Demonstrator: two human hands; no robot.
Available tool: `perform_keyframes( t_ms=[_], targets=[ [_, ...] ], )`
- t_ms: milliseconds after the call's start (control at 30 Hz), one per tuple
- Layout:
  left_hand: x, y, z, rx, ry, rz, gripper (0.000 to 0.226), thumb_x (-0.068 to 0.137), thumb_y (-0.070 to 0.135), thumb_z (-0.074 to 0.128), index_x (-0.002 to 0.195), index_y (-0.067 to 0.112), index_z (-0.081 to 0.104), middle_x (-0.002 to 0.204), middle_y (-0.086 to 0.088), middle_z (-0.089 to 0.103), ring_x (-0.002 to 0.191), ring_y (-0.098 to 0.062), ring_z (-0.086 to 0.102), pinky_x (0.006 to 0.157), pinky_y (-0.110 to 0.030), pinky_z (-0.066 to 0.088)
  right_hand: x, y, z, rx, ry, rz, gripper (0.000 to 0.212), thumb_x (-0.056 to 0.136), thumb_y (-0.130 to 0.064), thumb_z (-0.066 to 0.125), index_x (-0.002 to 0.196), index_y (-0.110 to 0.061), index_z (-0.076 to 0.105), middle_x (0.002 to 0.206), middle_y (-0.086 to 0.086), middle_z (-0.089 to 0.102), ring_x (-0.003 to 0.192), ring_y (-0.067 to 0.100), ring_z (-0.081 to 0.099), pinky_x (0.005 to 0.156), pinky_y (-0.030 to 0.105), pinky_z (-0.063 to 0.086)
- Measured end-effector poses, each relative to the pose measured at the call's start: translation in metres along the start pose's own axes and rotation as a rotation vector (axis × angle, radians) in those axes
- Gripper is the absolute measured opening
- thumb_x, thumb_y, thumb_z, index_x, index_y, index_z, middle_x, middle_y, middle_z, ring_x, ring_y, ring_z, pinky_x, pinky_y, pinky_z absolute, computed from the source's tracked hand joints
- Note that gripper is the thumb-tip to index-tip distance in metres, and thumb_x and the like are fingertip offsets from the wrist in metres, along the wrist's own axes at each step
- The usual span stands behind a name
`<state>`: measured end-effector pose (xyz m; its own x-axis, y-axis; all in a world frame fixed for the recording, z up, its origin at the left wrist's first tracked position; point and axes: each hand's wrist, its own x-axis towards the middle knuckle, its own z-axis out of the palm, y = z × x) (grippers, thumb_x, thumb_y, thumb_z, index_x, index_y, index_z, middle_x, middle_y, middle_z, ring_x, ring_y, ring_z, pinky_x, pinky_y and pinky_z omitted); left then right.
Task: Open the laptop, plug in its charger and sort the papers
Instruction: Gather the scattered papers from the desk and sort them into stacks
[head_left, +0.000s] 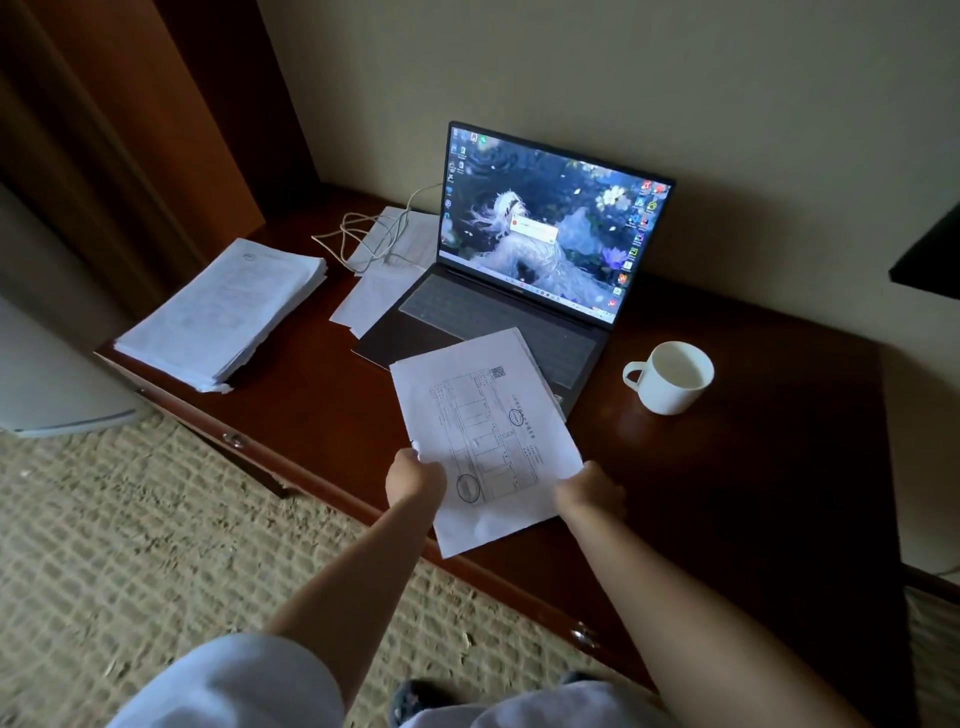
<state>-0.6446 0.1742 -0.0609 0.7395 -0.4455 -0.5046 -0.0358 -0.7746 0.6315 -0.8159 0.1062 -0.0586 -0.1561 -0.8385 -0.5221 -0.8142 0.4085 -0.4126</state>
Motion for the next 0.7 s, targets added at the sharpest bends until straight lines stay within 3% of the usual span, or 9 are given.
perform_keyframes(
  t_ms=[100, 233, 333, 433, 567, 700],
  targets=[
    [-0.004, 0.005, 0.002, -0.015, -0.004, 0.018, 0.028, 0.083, 0.003, 0.041, 0.104, 0.006, 0.059, 0.085, -0.003, 0.060, 0.065, -0.015, 0.052, 0.046, -0.024, 0.032, 0.007, 0.001, -0.007, -0.221, 0.076, -0.115, 0.056, 0.083, -0.030, 0.058, 0.135, -0.014, 0.042, 0.138, 0.011, 0.039, 0.128, 0.029, 0.037, 0.103, 0.038, 0.034],
    [-0.002, 0.007, 0.004, -0.125, -0.016, -0.012, 0.026, 0.080, 0.003, 0.046, 0.103, 0.005, 0.059, 0.082, -0.003, 0.060, 0.065, -0.015, 0.054, 0.046, -0.023, 0.035, 0.019, -0.007, -0.011, -0.058, -0.073, -0.067, 0.051, 0.084, -0.031, 0.054, 0.131, -0.016, 0.043, 0.128, 0.007, 0.055, 0.119, 0.029, 0.050, 0.105, 0.040, 0.033],
    [-0.002, 0.009, 0.003, -0.277, -0.059, -0.100, 0.026, 0.080, 0.007, 0.064, 0.105, 0.007, 0.059, 0.094, -0.007, 0.065, 0.084, -0.025, 0.064, 0.065, -0.033, 0.053, 0.021, -0.011, -0.010, 0.090, -0.188, -0.136, 0.027, 0.080, -0.019, 0.054, 0.106, -0.012, 0.059, 0.107, 0.008, 0.064, 0.096, 0.027, 0.061, 0.085, 0.033, 0.049],
    [0.000, 0.008, -0.002, -0.356, -0.105, -0.156, 0.020, 0.078, 0.004, 0.068, 0.097, 0.005, 0.062, 0.085, -0.007, 0.065, 0.085, -0.029, 0.065, 0.075, -0.037, 0.055, 0.015, -0.019, -0.007, 0.105, -0.211, -0.258, 0.029, 0.081, -0.004, 0.047, 0.107, -0.009, 0.058, 0.108, 0.009, 0.061, 0.102, 0.028, 0.059, 0.073, 0.026, 0.042],
    [0.003, 0.017, -0.028, -0.431, -0.038, 0.012, 0.010, 0.083, 0.006, 0.066, 0.087, 0.013, 0.061, 0.089, -0.004, 0.065, 0.079, -0.020, 0.063, 0.073, -0.034, 0.053, 0.002, -0.047, -0.004, 0.313, -0.165, -0.348, 0.036, 0.078, 0.001, 0.044, 0.105, -0.017, 0.060, 0.104, 0.003, 0.063, 0.098, 0.026, 0.060, 0.076, 0.029, 0.047],
    [0.007, 0.033, -0.065, -0.523, 0.043, 0.225, 0.043, 0.075, 0.000, 0.074, 0.110, 0.014, 0.054, 0.097, 0.001, 0.061, 0.092, -0.018, 0.060, 0.081, -0.032, 0.054, -0.007, -0.080, -0.004, 0.491, -0.159, -0.356, 0.040, 0.076, 0.005, 0.059, 0.106, -0.021, 0.059, 0.098, -0.001, 0.063, 0.091, 0.019, 0.060, 0.075, 0.025, 0.047]
  ],
)
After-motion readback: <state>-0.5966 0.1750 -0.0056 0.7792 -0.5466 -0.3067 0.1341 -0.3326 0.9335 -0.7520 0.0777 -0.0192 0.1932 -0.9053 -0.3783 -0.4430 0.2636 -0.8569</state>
